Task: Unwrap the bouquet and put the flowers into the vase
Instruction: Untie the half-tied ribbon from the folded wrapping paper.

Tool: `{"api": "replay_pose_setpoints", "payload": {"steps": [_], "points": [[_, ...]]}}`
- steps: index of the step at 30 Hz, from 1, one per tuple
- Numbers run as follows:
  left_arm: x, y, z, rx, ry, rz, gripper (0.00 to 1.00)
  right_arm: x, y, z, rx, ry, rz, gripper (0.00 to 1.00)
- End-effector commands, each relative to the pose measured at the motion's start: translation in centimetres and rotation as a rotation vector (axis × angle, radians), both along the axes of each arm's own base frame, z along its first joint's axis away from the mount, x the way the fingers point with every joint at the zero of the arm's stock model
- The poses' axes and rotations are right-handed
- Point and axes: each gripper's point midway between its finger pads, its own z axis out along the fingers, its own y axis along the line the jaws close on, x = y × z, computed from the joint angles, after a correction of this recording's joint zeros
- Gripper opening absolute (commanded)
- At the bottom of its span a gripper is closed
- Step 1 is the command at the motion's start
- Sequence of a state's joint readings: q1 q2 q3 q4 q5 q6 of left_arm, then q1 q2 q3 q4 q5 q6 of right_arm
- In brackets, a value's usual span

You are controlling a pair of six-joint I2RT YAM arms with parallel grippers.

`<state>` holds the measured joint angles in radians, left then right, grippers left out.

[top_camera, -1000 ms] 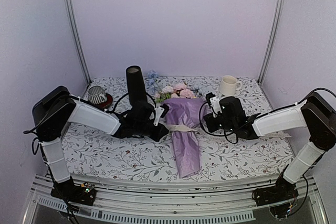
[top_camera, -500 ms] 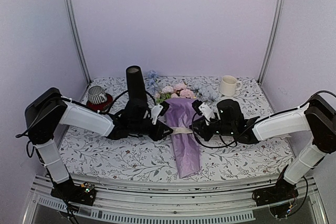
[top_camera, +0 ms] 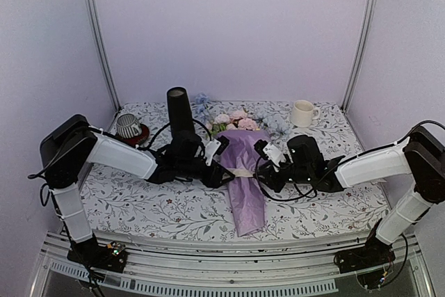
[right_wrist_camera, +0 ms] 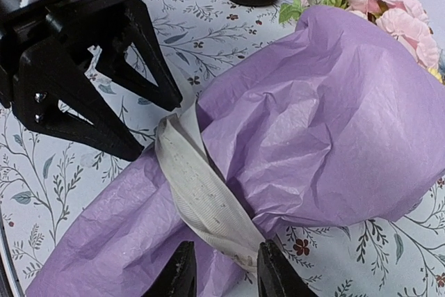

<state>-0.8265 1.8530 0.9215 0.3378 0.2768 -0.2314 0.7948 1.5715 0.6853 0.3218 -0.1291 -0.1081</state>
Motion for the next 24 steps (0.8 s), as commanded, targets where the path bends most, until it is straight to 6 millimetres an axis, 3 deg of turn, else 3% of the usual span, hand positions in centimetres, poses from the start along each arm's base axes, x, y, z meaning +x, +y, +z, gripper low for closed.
{"api": "replay_pose_setpoints", "payload": {"steps": [1, 4, 9, 12, 15, 17, 24], "points": [[1.2, 0.1, -0.9, 0.051, -0.007, 0.045, 0.52, 0.5, 0.3, -0.8, -0.047, 0.003, -0.005, 0.32], [1.4, 0.1, -1.0, 0.059, -0.006, 0.055, 0.47, 0.7, 0.6, -0.9, -0.051, 0.003, -0.006, 0.32], [1.6, 0.2, -0.9, 0.059, -0.006, 0.065, 0.30, 1.1, 1.2, -1.2, -0.052, 0.014, -0.002, 0.30], [1.7, 0.4, -0.6, 0.054, -0.013, 0.081, 0.17, 1.2, 1.6, -1.2, -0.050, 0.018, 0.002, 0.21], [1.6, 0.8, 0.1, 0.041, -0.032, 0.093, 0.06, 1.4, 1.3, -0.9, -0.048, 0.008, -0.019, 0.05], [1.7, 1.1, 0.3, 0.038, -0.040, 0.101, 0.00, 1.8, 0.9, -0.5, -0.047, -0.008, -0.049, 0.03], [2.4, 2.1, 0.3, 0.058, -0.047, 0.167, 0.00, 3.6, -2.5, 1.9, -0.005, -0.101, -0.256, 0.03]]}}
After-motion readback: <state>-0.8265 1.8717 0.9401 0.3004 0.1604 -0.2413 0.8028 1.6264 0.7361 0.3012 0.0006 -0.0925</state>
